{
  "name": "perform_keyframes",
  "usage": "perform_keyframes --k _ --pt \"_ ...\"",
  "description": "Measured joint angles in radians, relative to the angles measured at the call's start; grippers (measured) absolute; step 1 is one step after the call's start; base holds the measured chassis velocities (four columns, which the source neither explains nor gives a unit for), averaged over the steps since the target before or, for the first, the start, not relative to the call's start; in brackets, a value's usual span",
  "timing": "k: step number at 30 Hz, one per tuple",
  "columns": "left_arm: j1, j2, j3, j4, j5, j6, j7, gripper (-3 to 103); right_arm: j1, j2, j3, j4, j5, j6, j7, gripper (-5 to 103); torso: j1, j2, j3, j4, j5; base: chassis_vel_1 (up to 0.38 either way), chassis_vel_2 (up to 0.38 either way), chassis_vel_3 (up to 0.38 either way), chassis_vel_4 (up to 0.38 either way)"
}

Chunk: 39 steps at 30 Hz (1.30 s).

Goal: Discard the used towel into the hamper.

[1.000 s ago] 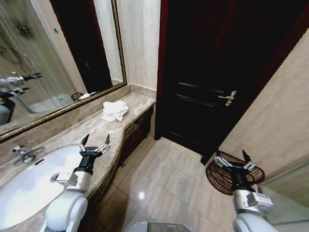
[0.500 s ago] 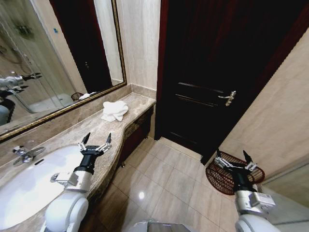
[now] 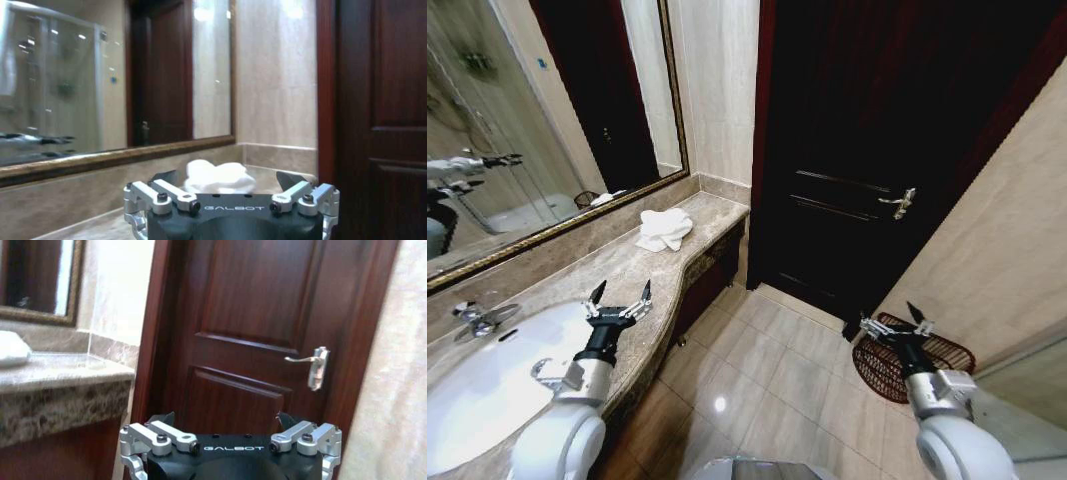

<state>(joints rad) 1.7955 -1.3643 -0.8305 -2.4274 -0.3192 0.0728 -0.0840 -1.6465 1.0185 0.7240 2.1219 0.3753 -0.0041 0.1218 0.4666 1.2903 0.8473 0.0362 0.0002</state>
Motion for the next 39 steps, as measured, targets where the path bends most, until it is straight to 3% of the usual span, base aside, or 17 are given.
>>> perform_keyframes --k 4,6,10,13,20,23,27,31,35,39 --pt "0.043 0.004 -0.023 -0.008 -0.043 -0.028 -0.009 100 0.067 -0.070 -0.006 -0.086 0.051 0.069 -0.039 100 0.000 0.000 0.000 0.0009 0.0004 0.000 0.000 0.000 0.000" --pt "0.064 0.024 -0.036 -0.008 -0.072 -0.037 -0.022 100 0.111 -0.092 -0.003 -0.127 0.085 0.108 -0.039 100 0.000 0.000 0.000 0.0002 -0.0002 0.000 0.000 0.000 0.000" --pt "0.096 0.012 -0.040 -0.009 -0.069 -0.057 -0.025 100 0.133 -0.091 -0.002 -0.128 0.114 0.090 -0.040 100 0.000 0.000 0.000 0.0006 -0.0006 0.000 0.000 0.000 0.000" --pt "0.089 0.010 -0.032 -0.008 -0.070 -0.057 -0.026 100 0.131 -0.071 0.004 -0.120 0.116 0.079 -0.041 100 0.000 0.000 0.000 0.0007 -0.0005 0.000 0.000 0.000 0.000" --pt "0.005 0.023 0.015 0.035 -0.049 -0.035 -0.027 100 0.118 0.054 0.005 -0.082 0.048 0.011 -0.037 100 0.000 0.000 0.000 0.0002 -0.0001 0.000 0.000 0.000 0.000" --pt "-0.090 0.044 0.037 0.071 -0.060 0.008 -0.017 100 0.117 0.154 0.005 -0.056 -0.055 -0.057 -0.021 100 0.000 0.000 0.000 0.0002 -0.0002 0.000 0.000 0.000 0.000" --pt "-0.184 0.059 0.054 0.128 -0.090 0.028 0.016 100 0.118 0.219 -0.008 -0.052 -0.151 -0.106 0.027 100 0.000 0.000 0.000 0.0002 -0.0001 0.000 0.000 0.000 0.000" --pt "-0.251 0.087 0.050 0.189 -0.100 0.008 0.086 100 0.076 0.217 0.007 -0.025 -0.180 -0.152 0.089 100 0.000 0.000 0.000 0.0003 -0.0006 0.000 0.000 0.000 0.000" --pt "-0.263 0.091 0.041 0.221 -0.138 0.008 0.091 100 0.026 0.191 0.043 -0.010 -0.170 -0.158 0.123 100 0.000 0.000 0.000 -0.0001 -0.0006 0.000 0.000 0.000 0.000" --pt "-0.236 0.088 0.039 0.256 -0.149 -0.059 0.097 100 0.004 0.199 0.056 0.002 -0.201 -0.113 0.151 100 0.000 0.000 0.000 0.0006 0.0001 0.000 0.000 0.000 0.000"
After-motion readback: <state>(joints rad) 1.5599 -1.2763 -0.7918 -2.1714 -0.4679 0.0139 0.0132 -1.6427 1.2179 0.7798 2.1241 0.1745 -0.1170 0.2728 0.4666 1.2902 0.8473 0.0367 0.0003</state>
